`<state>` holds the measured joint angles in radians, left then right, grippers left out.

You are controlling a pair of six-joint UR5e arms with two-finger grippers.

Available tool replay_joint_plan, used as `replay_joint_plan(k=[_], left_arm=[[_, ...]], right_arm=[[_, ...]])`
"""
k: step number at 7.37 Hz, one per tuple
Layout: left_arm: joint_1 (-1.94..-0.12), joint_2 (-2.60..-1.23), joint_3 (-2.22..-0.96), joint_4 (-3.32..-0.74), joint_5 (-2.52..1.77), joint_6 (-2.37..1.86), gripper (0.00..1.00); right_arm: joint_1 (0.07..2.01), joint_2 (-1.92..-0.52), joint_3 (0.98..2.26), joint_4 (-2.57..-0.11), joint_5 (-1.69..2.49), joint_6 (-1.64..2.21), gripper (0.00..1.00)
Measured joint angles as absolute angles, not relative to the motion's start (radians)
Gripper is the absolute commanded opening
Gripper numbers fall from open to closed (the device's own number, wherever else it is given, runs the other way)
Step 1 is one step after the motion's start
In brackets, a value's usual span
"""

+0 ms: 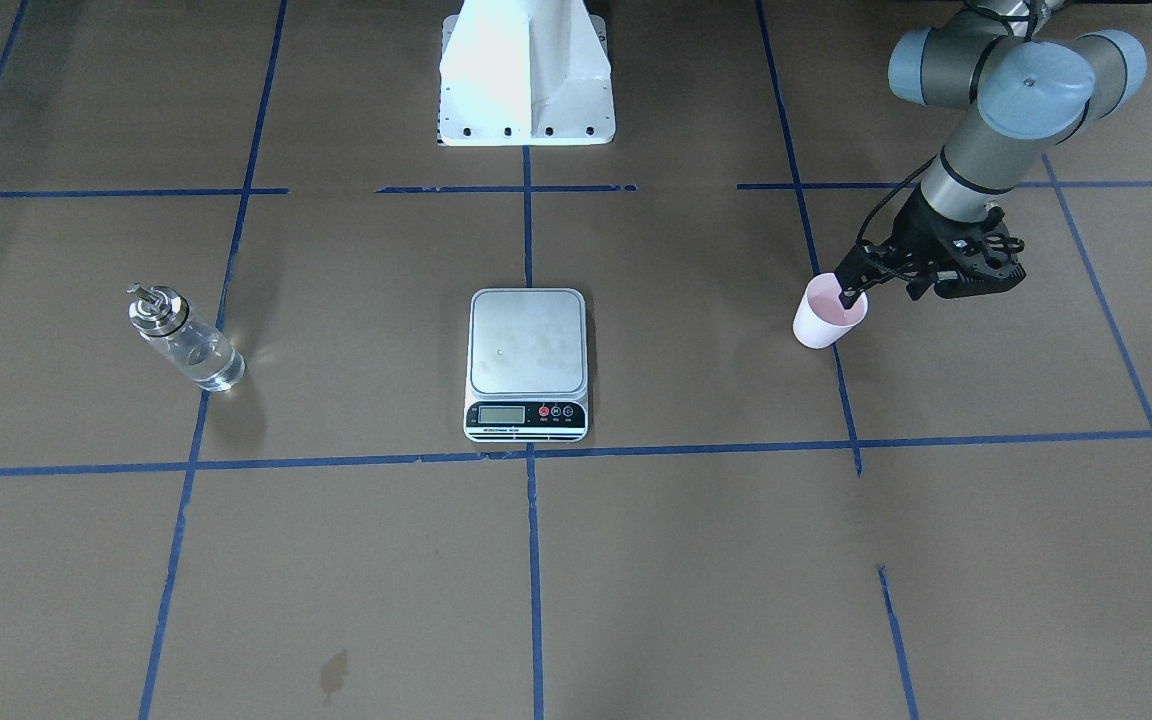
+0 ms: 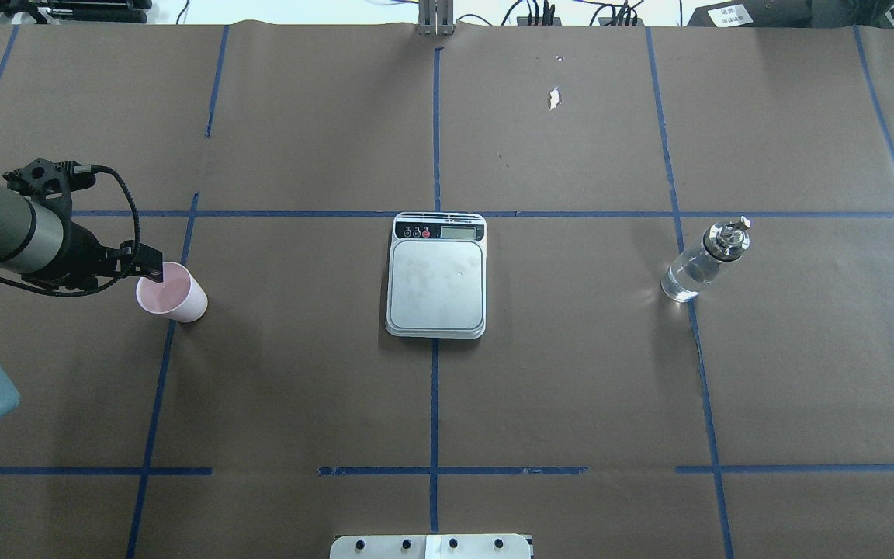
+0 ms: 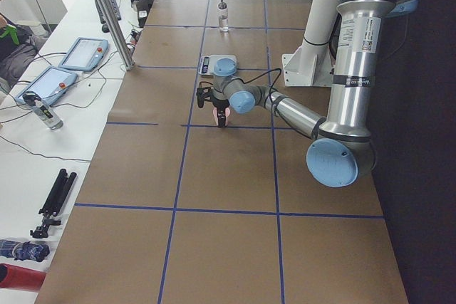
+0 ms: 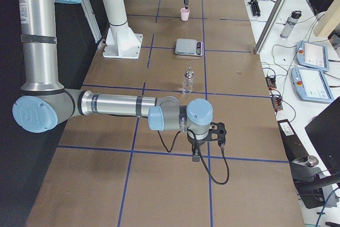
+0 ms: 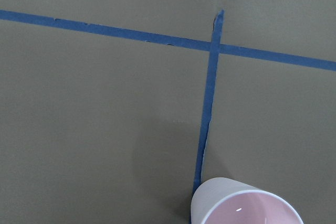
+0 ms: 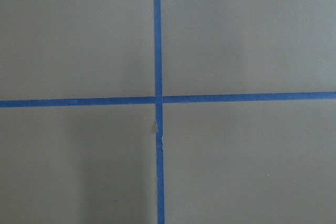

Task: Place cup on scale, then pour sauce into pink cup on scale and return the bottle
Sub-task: 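Move the left gripper down to the pink paper cup, then close the left gripper on the pink cup's rim and lift it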

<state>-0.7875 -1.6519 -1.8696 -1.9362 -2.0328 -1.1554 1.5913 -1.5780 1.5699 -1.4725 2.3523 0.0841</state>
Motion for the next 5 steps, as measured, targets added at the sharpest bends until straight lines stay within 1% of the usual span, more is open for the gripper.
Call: replay_joint_plan(k=[1,2,3,4,5], left_arm=[[-0.773,-1.652,-1.862,-1.938,-2.032,-1.155,0.90],[-0.761,-1.653,-1.855,-1.939,-2.031,-1.155,0.62],[-0.753,-1.654,-1.852,-1.938,-2.032,-1.155,0.29],[-0.749,-1.656,-1.854,-1.936,-2.033,-1.155,0.00],[-0.748,-1.660,-1.857,-1.932,-2.035,-1.154,0.00]], right_arm=[[1.591,-1.578,1.570,-1.467,2.352,0.086,1.00],[1.591,-1.578,1.571,-1.465,2.352,0.088,1.00],[1.590,-1.577,1.572,-1.464,2.352,0.094,1.00],[1.589,-1.577,1.573,-1.464,2.352,0.102,1.00],[1.587,-1.577,1.574,-1.463,2.352,0.110,1.00]])
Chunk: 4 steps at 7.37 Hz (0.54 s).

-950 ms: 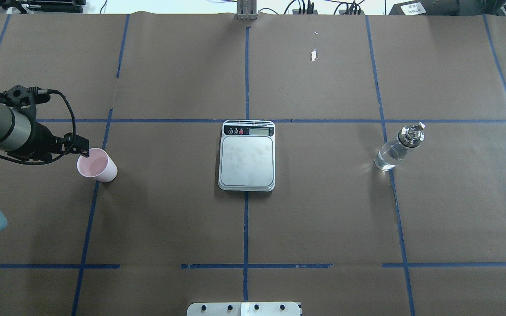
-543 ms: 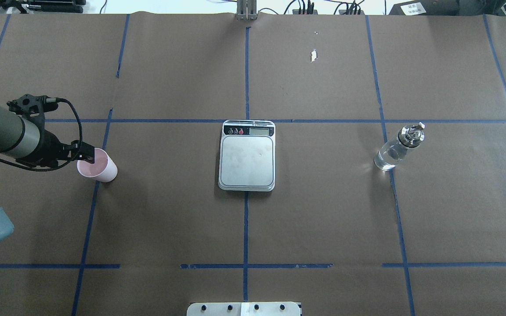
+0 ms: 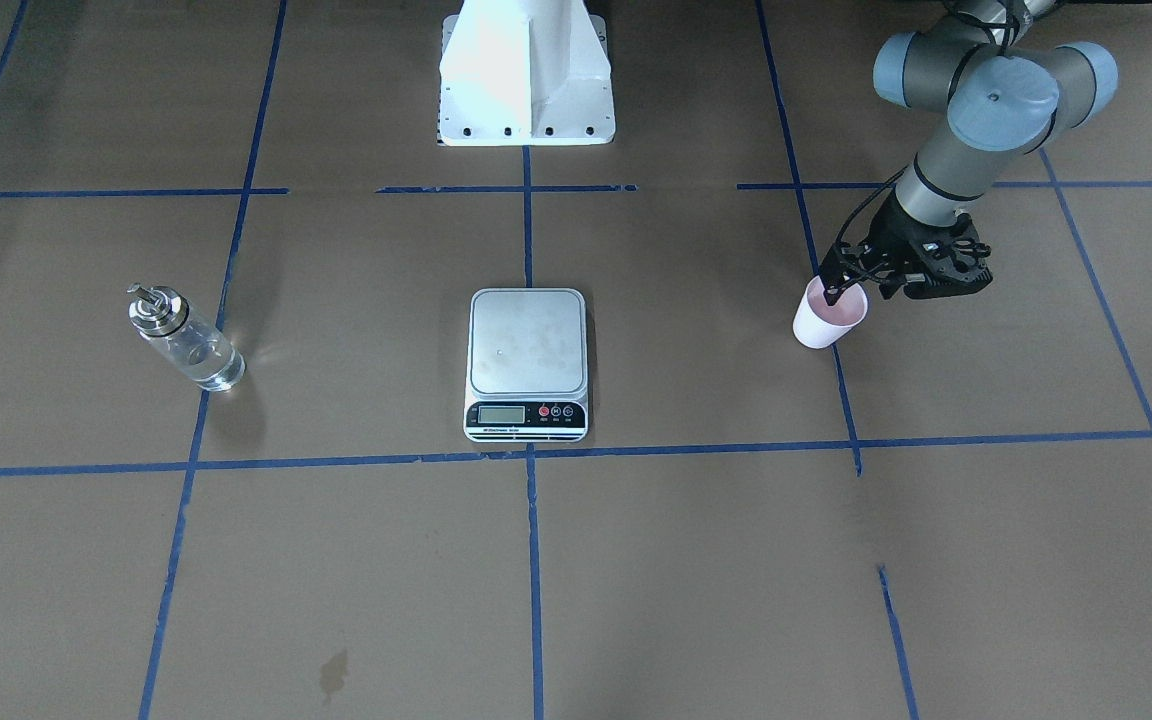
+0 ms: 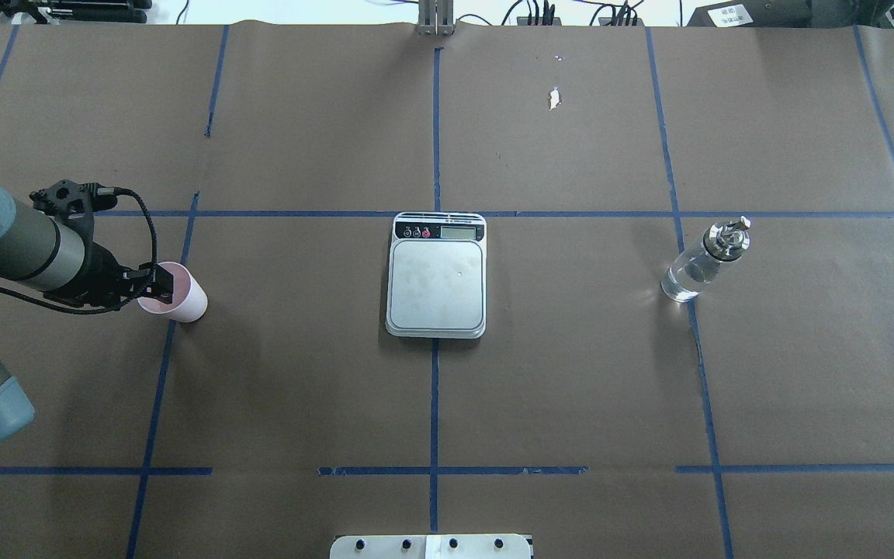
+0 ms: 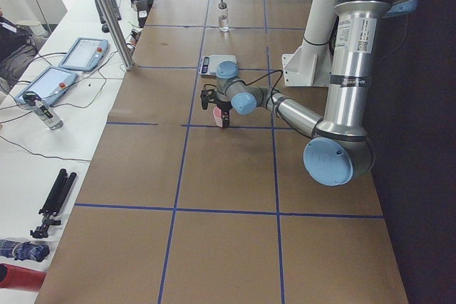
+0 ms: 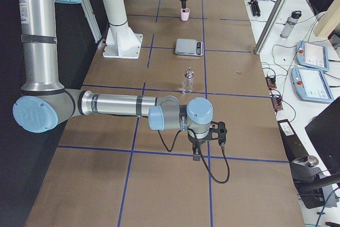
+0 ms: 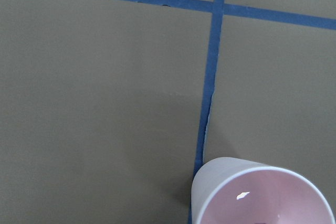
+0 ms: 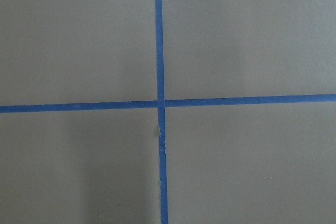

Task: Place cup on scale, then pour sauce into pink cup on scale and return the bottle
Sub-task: 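Close the left gripper on the pink cup's rim and lift it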

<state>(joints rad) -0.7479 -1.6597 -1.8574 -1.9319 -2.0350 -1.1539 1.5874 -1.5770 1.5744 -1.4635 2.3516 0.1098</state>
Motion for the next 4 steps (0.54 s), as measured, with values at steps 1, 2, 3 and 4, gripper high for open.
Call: replay_joint_plan(k=[1,2,3,4], left_arm=[[-0.747,-1.661,-1.859,-1.929,-2.036,-1.153,0.00],[-0.747,-1.662,-1.859,-1.928,-2.035,-1.153,0.00],[-0.748,-1.663,-1.861,-1.922,-2.035,-1.154,0.00],[-0.749,-1.664,-1.886,-1.882,-2.036,-1.152,0.00]], right_arm=[[1.587,-1.576,1.576,-1.463,2.351,0.114,1.00],[1.586,-1.576,1.577,-1.463,2.351,0.115,1.00],[1.586,-1.576,1.578,-1.463,2.350,0.116,1.00],[1.586,-1.575,1.578,-1.463,2.350,0.117,1.00]])
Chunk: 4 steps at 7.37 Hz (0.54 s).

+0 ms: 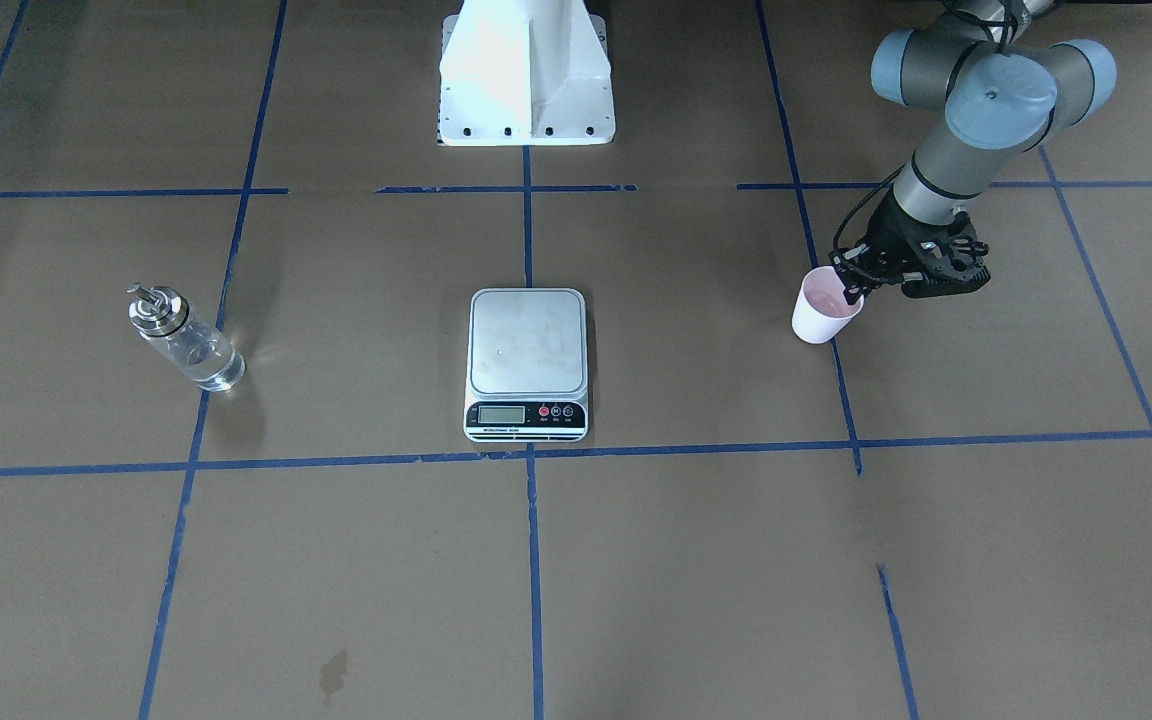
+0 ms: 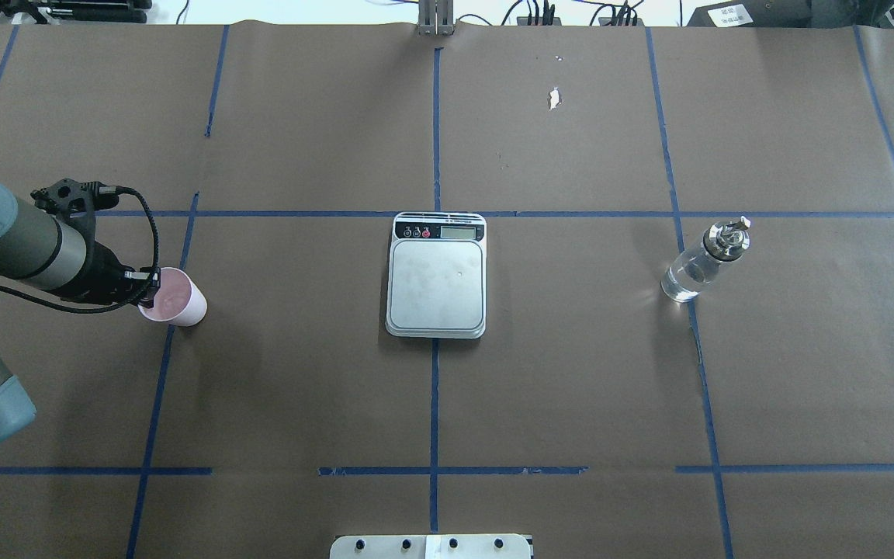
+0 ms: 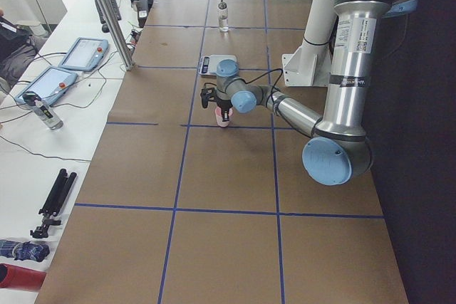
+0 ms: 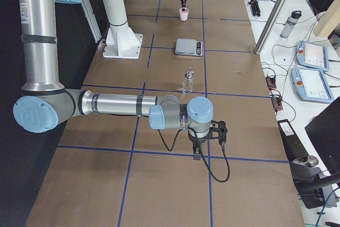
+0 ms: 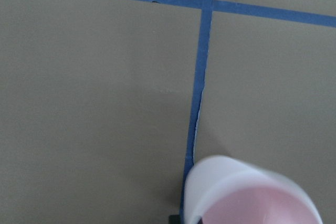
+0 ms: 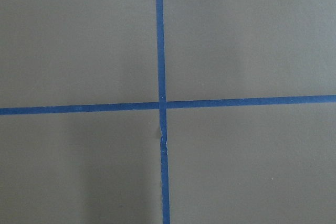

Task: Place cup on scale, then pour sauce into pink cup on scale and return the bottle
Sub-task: 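Close the left gripper on the pink cup's rim and lift it, then carry the pink cup with the left gripper onto the scale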

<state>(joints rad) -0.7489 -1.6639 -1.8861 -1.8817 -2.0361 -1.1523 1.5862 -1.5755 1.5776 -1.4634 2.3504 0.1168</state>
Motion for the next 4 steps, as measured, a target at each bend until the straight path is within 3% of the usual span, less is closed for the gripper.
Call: replay_joint_plan(k=[2,4], left_arm=[[-0.757,-1.725,-2.018,-1.633,-2.037,-1.133,0.00],[-0.769,-1.925,-2.073,-1.352,-2.041,-1.126,0.00]], right_arm=[[1.581,-1.575,1.587,-1.465,2.358,0.116,1.00],[1.562,-1.571,1.632,-1.472,2.368,0.114,1.00]])
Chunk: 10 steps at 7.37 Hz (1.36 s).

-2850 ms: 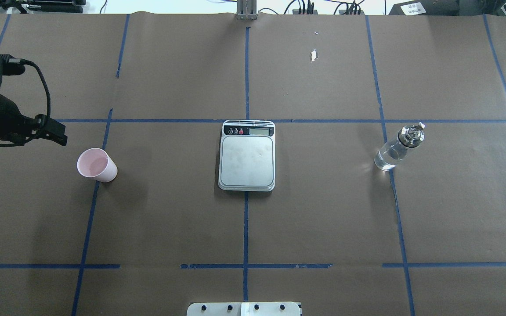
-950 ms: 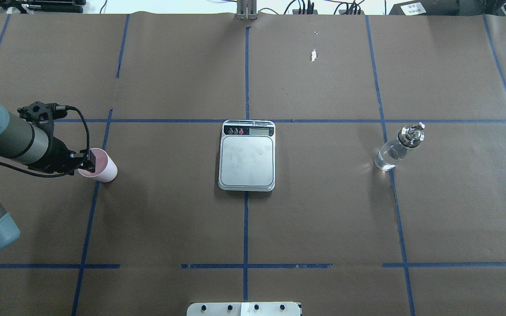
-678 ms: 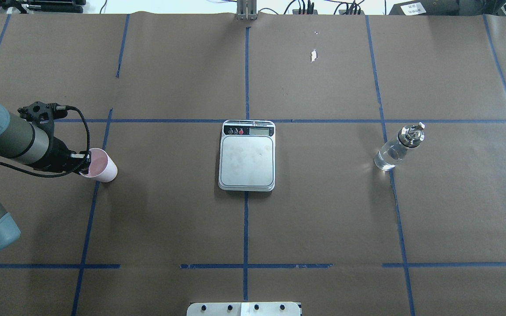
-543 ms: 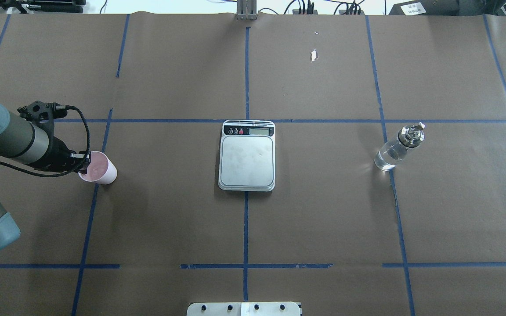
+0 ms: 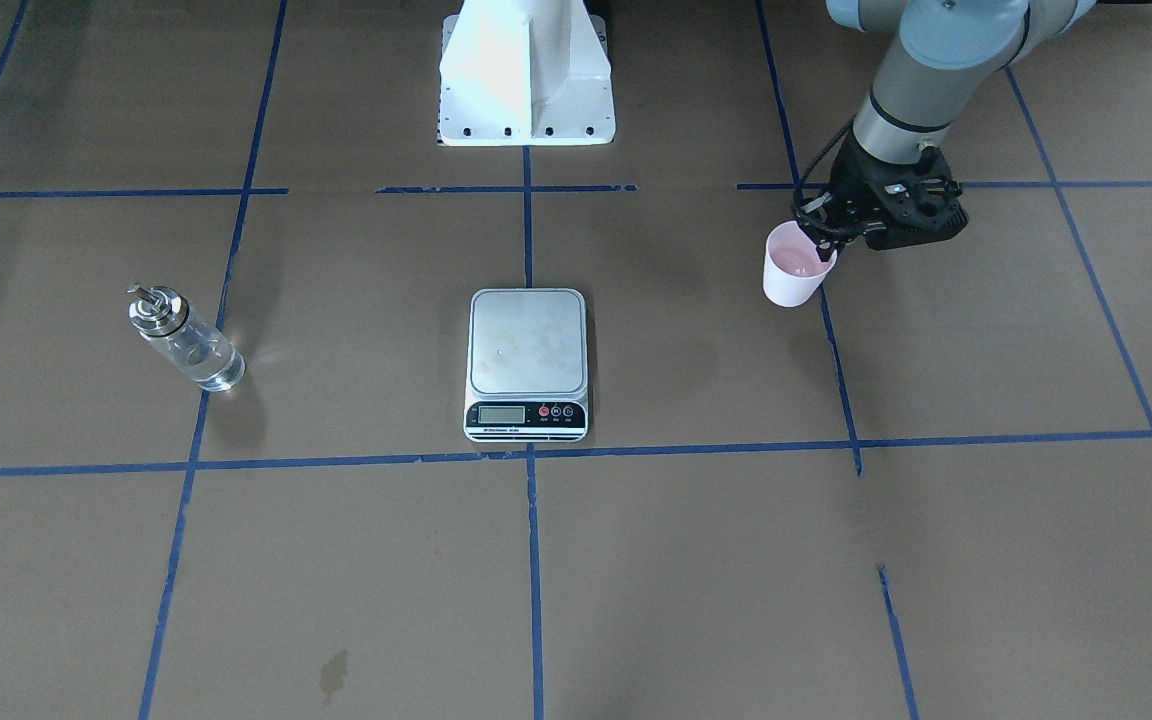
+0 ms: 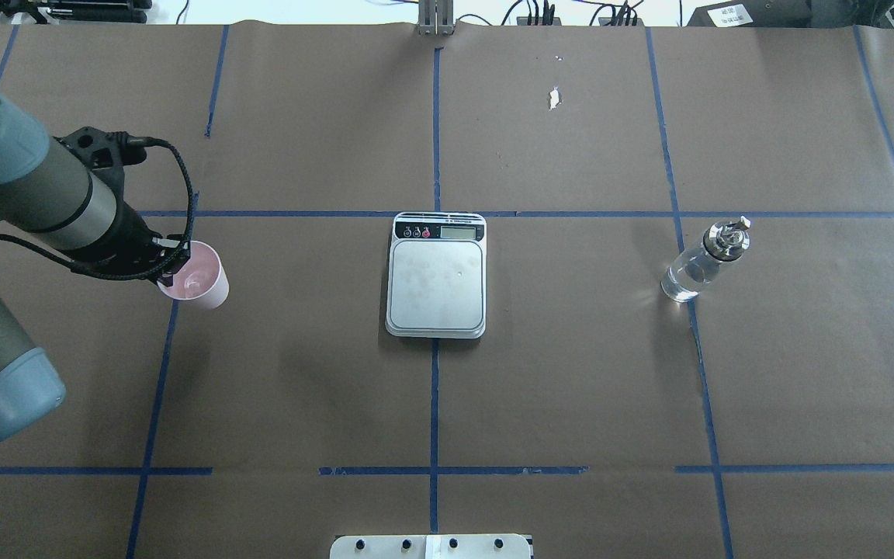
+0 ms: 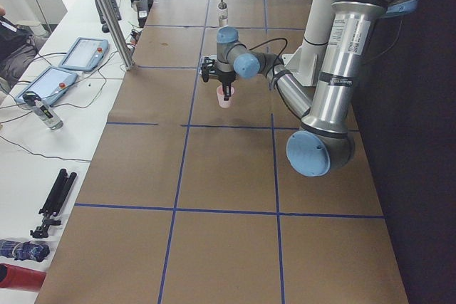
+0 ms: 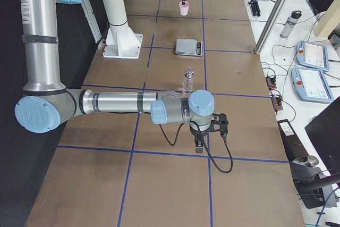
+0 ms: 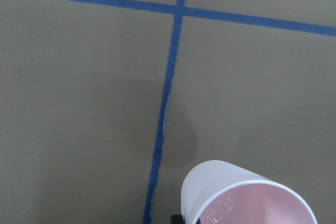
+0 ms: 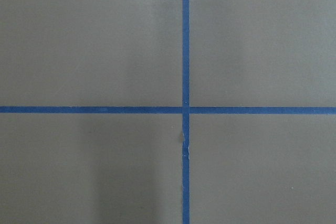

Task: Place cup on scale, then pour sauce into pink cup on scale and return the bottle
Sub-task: 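Carry the pink cup with the left gripper onto the scale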

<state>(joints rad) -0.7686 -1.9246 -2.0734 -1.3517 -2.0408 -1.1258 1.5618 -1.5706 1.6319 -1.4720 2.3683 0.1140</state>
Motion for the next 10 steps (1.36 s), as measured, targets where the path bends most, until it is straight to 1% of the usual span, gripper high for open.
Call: replay_joint_plan(k=[2,4,5,7,10], left_arm=[[-0.767,-2.087,-2.049,-1.235,-2.086,-1.178,0.00],[-0.759,-2.215,-1.970,-1.220,-2.115,-1.263,0.00],[-0.746,-2.276,-1.908,-1.224,-2.119,-1.302,0.00],[-0.708,-2.389,-1.736,-1.293,-2.120,-1.379,0.00],[-0.666,-2.476,-1.551,-1.436,-2.119,-1.464,0.00]], right_arm=[[1.528,-1.579,1.686,-1.467,2.369,0.168,1.00],[1.447,-1.632,1.804,-1.431,2.349,0.352,1.00],[1.413,-1.667,1.871,-1.415,2.343,0.411,1.00],[1.344,-1.712,1.984,-1.406,2.319,0.514,1.00],[1.261,-1.730,2.078,-1.405,2.289,0.640,1.00]])
